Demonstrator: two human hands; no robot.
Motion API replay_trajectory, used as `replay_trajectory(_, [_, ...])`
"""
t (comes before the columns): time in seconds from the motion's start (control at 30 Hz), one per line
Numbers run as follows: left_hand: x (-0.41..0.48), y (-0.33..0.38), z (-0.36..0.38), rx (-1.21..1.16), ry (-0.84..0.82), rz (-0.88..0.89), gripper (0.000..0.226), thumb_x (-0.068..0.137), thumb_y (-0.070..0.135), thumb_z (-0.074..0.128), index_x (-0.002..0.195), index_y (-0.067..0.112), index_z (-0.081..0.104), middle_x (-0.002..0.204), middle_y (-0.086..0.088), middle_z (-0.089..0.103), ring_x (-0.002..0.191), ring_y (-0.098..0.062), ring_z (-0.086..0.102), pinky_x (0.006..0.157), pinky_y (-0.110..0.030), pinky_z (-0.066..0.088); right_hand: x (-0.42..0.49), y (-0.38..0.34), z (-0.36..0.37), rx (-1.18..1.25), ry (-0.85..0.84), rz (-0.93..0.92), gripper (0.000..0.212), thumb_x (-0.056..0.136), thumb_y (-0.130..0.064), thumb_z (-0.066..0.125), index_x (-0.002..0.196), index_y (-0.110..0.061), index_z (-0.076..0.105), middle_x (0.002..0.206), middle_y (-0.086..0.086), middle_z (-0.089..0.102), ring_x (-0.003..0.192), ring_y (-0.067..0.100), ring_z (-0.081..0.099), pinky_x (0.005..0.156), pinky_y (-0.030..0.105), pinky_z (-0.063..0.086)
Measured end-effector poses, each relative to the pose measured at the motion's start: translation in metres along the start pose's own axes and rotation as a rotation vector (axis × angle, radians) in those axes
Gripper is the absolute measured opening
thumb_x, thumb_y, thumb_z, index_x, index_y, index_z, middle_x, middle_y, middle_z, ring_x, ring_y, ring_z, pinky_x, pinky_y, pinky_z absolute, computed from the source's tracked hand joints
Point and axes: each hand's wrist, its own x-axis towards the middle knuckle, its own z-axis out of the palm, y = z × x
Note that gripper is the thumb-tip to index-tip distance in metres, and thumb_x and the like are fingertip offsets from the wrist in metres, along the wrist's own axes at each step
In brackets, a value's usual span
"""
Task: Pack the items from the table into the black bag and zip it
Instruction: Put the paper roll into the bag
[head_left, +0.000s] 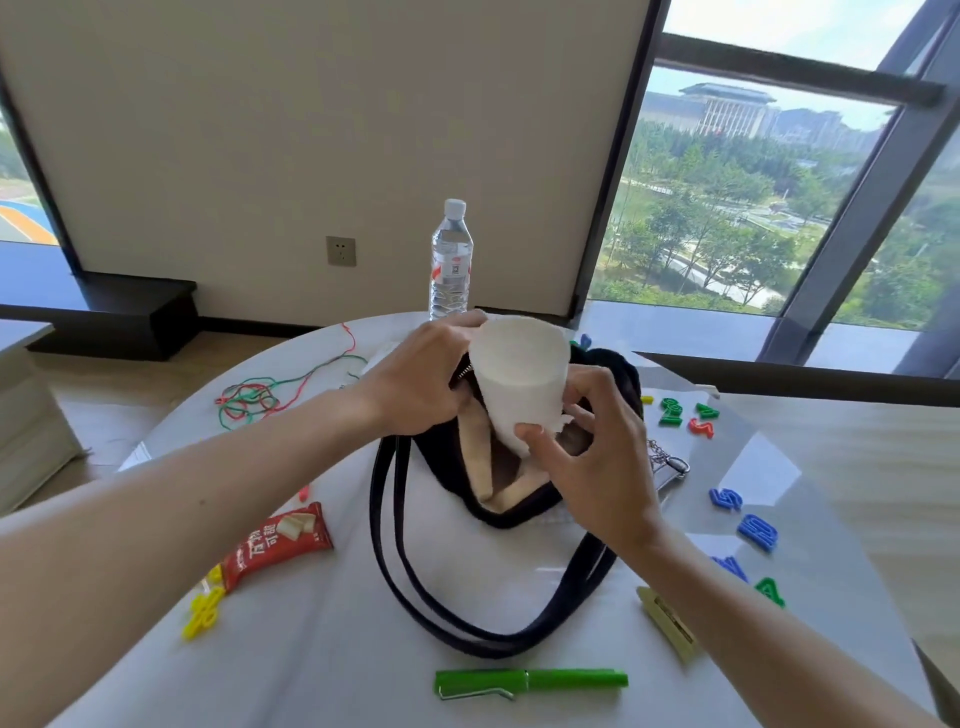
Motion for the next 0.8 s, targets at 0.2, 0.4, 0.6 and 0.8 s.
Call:
replay_trajectory(0.2, [-0.003,-0.001,-0.01,0.103,-0.121,0.01,0.071,0.077,-0.004,0.064,0.143,0.019,0.051,0.134,0.004,0.056,0.125,-0.011,0.048,0.106,-0.022,0.038,0.01,0.024,-0.002,-0.682,-0.2,-0.236,0.027,0.082,-0.006,0.071,0.103,-0.01,0.054,0.11,0.006,0.058,0.09,0.025,0.06,0.058,0.04,0.054])
replay_trajectory(0.4, [0.0,0.016,-0.013,0.114,-0.132,-0.001,0.085,0.068,-0.013,0.052,0.147,0.016,0.045,0.136,0.003,0.054,0.127,-0.017,0.047,0.108,-0.028,0.036,0.031,0.038,0.021,-1.086,-0.46,-0.155,0.036,0.087,-0.017,0.065,0.122,-0.021,0.058,0.116,0.007,0.061,0.106,0.027,0.063,0.063,0.038,0.053])
replay_trajectory(0.6, [0.006,0.03,-0.003,0.079,-0.141,0.064,0.089,0.062,-0.01,0.054,0.148,0.012,0.043,0.136,0.001,0.053,0.126,-0.019,0.047,0.106,-0.034,0.039,0.064,0.052,0.067,-1.206,-0.466,-0.105,0.038,0.09,-0.024,0.051,0.124,-0.008,0.058,0.122,0.014,0.067,0.112,0.03,0.063,0.094,0.034,0.047])
replay_trajectory(0.8, [-0.001,0.013,0.001,0.097,-0.135,0.035,0.089,0.063,-0.007,0.051,0.147,0.02,0.044,0.132,0.005,0.054,0.119,-0.021,0.051,0.1,-0.037,0.044,0.058,0.063,0.081,-1.311,-0.633,-0.029,0.052,0.1,-0.024,0.045,0.149,-0.01,0.032,0.151,0.017,0.038,0.139,0.035,0.04,0.114,0.045,0.032])
